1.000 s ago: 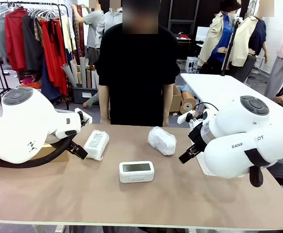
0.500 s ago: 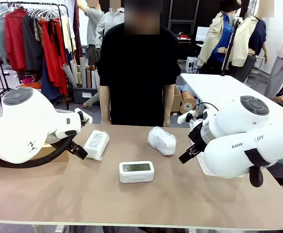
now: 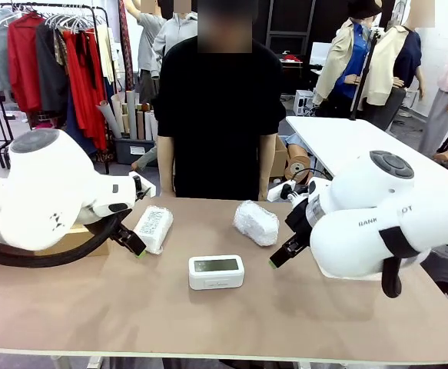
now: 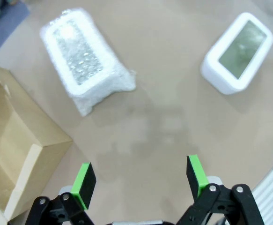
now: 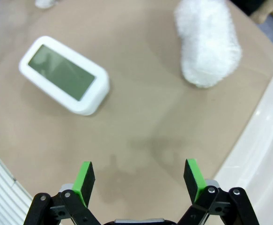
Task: Separate and place wrapped and unwrapped clocks.
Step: Pick up the Digital clock indicated by the person.
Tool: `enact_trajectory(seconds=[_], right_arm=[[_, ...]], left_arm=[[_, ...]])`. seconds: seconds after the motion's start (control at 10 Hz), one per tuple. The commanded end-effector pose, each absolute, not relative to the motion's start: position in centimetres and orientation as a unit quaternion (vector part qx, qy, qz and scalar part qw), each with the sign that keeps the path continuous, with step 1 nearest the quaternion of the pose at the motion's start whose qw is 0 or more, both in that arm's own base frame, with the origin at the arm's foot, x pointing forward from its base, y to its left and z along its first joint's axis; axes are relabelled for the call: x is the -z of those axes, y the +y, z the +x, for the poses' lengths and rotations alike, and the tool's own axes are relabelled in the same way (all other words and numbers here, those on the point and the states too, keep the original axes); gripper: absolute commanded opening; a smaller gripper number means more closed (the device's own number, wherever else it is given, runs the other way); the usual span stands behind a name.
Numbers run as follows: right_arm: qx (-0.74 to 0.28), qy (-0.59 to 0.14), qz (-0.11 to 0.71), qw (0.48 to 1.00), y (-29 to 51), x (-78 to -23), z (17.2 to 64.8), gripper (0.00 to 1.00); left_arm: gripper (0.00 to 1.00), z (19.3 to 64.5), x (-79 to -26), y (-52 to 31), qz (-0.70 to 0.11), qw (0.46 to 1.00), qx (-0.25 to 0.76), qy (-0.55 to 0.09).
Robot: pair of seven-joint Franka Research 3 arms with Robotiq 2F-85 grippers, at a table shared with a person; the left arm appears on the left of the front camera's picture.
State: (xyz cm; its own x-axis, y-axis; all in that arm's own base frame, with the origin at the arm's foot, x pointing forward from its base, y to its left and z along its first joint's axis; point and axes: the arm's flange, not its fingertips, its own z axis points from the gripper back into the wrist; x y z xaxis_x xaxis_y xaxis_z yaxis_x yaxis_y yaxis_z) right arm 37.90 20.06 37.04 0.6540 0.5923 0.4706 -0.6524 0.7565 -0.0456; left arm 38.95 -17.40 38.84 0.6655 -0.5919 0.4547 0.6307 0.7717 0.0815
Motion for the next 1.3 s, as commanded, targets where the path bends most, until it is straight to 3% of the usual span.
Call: enact_trajectory(seconds=[0.0,0.2,0.6,0.8,0.9,1.2], right_arm=[[-0.369,-0.208,0.109,0.899,18.4,-38.9,38.7,1.00],[-0.393,-0.188,0.133,0.890,18.5,-40.1,38.9,1.00],[-0.456,-0.153,0.188,0.856,17.4,-42.0,40.5,1.00],[-0.439,-0.169,0.206,0.858,16.3,-41.5,42.0,1.00],[-0.447,-0.152,0.181,0.863,17.7,-42.3,39.7,1.00],[-0.447,-0.152,0.181,0.863,17.7,-42.3,39.7,1.00]], left_arm=[[1.00,39.3,-41.2,-15.4,-0.084,0.902,0.367,-0.211],[1.00,39.4,-42.6,-14.8,-0.128,0.888,0.402,-0.185],[1.00,39.9,-43.9,-12.5,-0.165,0.818,0.486,-0.261],[1.00,41.4,-43.0,-11.9,-0.170,0.825,0.458,-0.283],[1.00,39.6,-45.0,-12.5,-0.147,0.828,0.477,-0.257],[1.00,39.6,-45.0,-12.5,-0.147,0.828,0.477,-0.257]])
